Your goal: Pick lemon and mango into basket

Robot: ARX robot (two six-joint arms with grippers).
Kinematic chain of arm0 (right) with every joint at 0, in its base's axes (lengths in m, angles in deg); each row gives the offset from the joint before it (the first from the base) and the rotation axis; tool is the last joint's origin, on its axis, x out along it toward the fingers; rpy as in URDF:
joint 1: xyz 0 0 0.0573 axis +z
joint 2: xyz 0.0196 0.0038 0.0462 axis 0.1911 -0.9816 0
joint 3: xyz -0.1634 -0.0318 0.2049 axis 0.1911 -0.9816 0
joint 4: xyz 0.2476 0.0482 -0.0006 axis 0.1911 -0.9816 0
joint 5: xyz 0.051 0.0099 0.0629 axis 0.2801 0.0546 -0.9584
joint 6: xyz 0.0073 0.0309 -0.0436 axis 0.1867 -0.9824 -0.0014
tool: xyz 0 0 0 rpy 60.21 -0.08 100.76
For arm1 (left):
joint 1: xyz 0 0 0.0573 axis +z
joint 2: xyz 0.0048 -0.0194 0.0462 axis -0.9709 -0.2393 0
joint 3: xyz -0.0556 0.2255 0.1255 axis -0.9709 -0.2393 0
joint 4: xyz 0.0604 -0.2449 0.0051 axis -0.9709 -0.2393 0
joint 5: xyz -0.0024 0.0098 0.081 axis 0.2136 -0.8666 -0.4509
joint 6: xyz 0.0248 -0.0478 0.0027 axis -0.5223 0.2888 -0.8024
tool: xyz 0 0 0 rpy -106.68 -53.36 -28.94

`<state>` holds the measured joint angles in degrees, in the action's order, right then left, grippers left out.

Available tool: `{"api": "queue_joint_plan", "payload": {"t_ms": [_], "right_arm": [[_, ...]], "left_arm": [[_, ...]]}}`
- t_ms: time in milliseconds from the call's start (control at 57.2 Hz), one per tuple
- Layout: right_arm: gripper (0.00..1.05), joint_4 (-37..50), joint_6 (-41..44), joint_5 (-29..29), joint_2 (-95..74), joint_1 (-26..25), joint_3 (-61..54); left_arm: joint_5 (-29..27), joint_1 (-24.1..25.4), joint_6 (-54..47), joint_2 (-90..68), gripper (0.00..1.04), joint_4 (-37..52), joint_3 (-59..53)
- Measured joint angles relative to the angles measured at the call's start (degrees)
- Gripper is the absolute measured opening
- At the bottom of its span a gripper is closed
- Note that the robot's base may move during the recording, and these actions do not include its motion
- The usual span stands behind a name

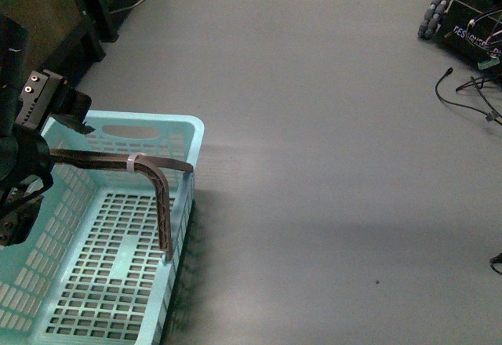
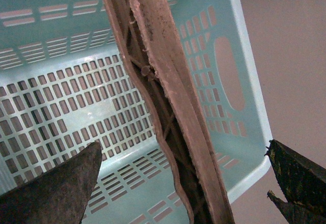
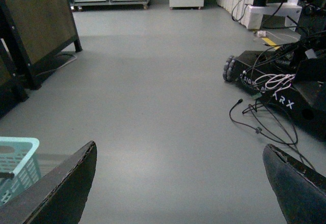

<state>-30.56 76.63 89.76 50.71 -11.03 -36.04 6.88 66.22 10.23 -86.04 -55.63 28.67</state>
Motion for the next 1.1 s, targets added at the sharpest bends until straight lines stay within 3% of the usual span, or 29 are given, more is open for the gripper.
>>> {"api": "queue_joint_plan", "payload": {"t_ms": [262,542,734,1101], "right_arm": [[0.96,0.00,0.00,0.00,0.00,0.00,0.00],[0.96,0.00,0.00,0.00,0.00,0.00,0.00],[0.96,0.00,0.00,0.00,0.00,0.00,0.00],[0.96,0.00,0.00,0.00,0.00,0.00,0.00]], "left_arm": [[2.01,2.56,-0.46,-4.46,0.94,0.59,4.39],[3.32,3.76,-0.42,-6.58,0.50,0.94,5.68],[3.56,3.10,4.63,-4.85,0.10,0.33,4.39],[-0.98,-1.42,6.80,19.47,0.06,-6.56,-7.85]]}}
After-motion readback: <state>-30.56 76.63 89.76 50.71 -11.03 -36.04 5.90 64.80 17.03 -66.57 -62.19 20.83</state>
